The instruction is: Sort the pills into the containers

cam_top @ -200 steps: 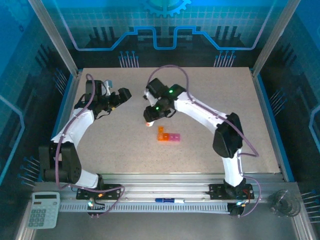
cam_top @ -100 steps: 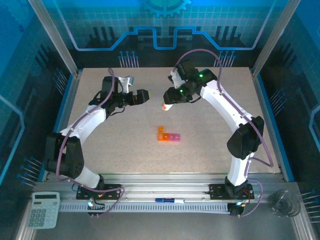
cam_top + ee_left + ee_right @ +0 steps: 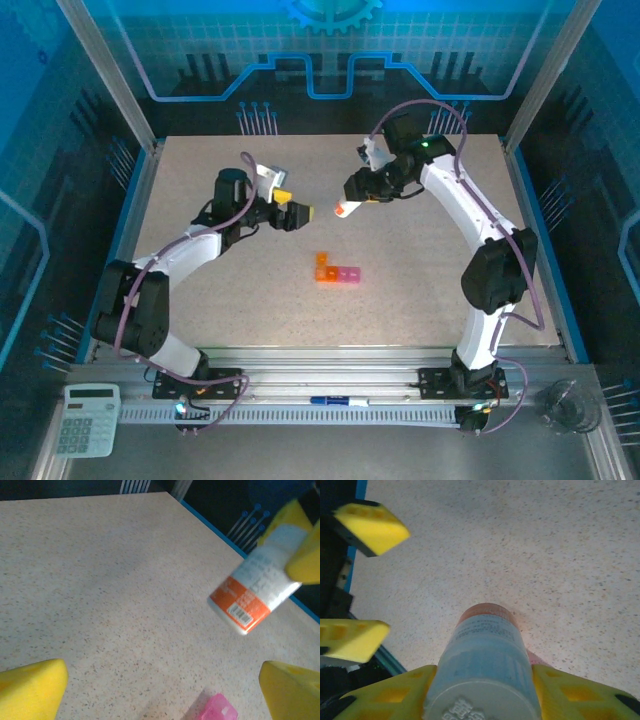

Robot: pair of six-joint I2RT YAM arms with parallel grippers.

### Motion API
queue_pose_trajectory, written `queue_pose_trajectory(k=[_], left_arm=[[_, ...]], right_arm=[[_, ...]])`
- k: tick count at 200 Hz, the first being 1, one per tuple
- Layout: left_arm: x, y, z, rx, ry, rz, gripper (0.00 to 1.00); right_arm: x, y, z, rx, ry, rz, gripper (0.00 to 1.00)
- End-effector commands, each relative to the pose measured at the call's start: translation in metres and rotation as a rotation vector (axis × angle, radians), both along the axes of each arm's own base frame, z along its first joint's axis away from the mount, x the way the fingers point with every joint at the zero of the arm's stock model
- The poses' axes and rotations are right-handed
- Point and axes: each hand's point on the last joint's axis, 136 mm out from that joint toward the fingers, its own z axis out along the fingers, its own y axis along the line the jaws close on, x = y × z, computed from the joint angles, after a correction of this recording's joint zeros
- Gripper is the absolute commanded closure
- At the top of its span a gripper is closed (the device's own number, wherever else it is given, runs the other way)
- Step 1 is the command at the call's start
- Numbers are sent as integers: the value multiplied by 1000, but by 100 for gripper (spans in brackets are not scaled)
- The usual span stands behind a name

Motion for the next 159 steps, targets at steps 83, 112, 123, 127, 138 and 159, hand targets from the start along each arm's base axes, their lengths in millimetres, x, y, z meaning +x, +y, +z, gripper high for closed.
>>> queue_pose_trajectory(k=[83,112,123,127,138,159], left_arm=[[-23,-61,2,133,-265,-261,10],[-24,-66,3,163,-314,-255,13],[-24,-67,5,167,-328,-250,14],[-24,-67,6,167,-335,-247,14],[-24,-67,8,168,-348,-241,14],[-23,-67,14,164,-365,-235,15]], right_arm=[[-6,4,25,106,16,158,49],[-10,6,27,128,27,175,50],[-12,8,27,139,33,179,50],[-13,8,28,144,34,180,50],[-14,10,28,155,38,183,50],[-18,15,30,178,42,193,50]])
